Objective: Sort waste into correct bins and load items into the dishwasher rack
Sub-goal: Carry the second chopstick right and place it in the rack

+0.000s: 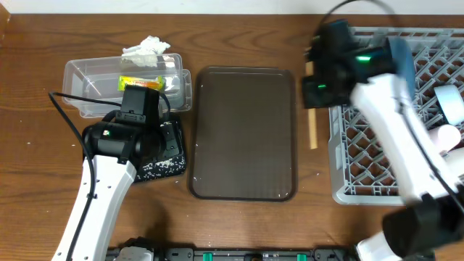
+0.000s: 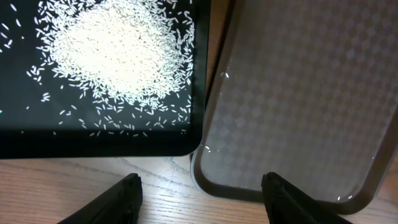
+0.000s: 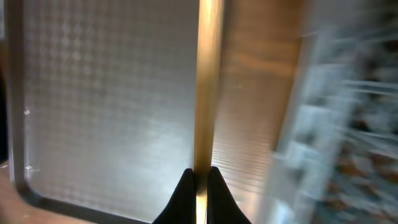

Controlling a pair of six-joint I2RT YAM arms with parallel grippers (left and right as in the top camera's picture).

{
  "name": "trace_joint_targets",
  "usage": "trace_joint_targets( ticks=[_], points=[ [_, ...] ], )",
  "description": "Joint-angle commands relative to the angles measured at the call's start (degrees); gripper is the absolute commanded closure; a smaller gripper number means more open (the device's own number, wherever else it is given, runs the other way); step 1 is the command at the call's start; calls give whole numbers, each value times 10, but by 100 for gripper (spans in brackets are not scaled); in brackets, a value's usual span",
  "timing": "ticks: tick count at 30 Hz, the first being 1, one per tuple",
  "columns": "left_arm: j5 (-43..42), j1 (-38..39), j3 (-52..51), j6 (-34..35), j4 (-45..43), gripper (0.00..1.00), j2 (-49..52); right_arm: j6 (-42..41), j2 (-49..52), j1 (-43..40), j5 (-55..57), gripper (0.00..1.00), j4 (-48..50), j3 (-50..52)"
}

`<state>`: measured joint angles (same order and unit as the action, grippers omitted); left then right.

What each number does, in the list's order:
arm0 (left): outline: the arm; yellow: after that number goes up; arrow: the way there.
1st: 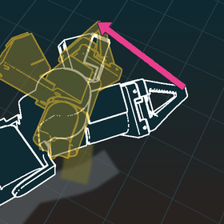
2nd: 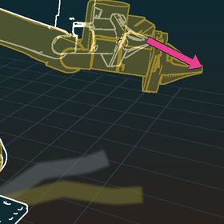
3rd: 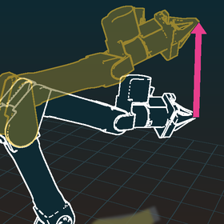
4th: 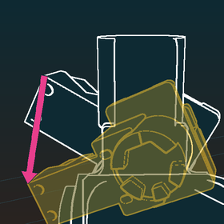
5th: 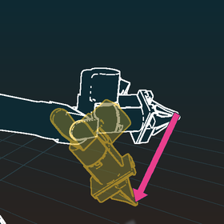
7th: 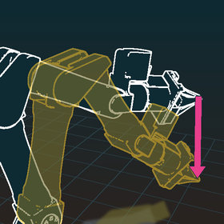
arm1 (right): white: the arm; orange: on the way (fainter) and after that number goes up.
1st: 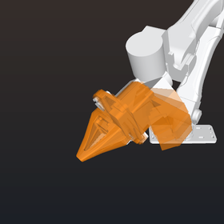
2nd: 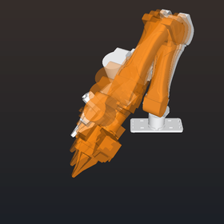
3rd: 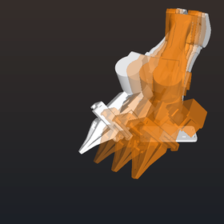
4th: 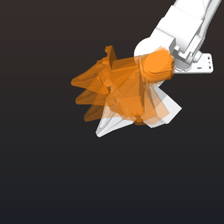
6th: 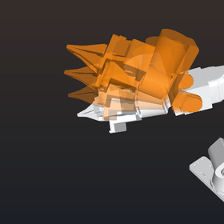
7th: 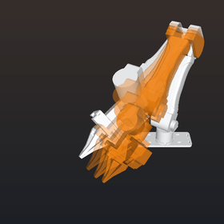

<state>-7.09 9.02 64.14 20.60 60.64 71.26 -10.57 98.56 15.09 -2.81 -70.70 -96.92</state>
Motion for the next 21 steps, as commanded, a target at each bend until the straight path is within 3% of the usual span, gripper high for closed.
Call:
trace_joint_targets(
  ticks=[1,9,16,19,21],
  points=[
    [7,-3,1,-2,2,35,2,48,2,-49,52,99,-16,2],
    [7,-3,2,-2,2,35,2,81,30,-134,56,99,-17,40],
    [7,-3,1,-2,2,35,2,81,42,-148,54,97,25,89],
    [7,-3,2,-2,2,35,2,81,42,-147,54,93,36,92],
    [7,-3,1,-2,2,35,2,81,42,-147,54,81,38,92]
  ],
)
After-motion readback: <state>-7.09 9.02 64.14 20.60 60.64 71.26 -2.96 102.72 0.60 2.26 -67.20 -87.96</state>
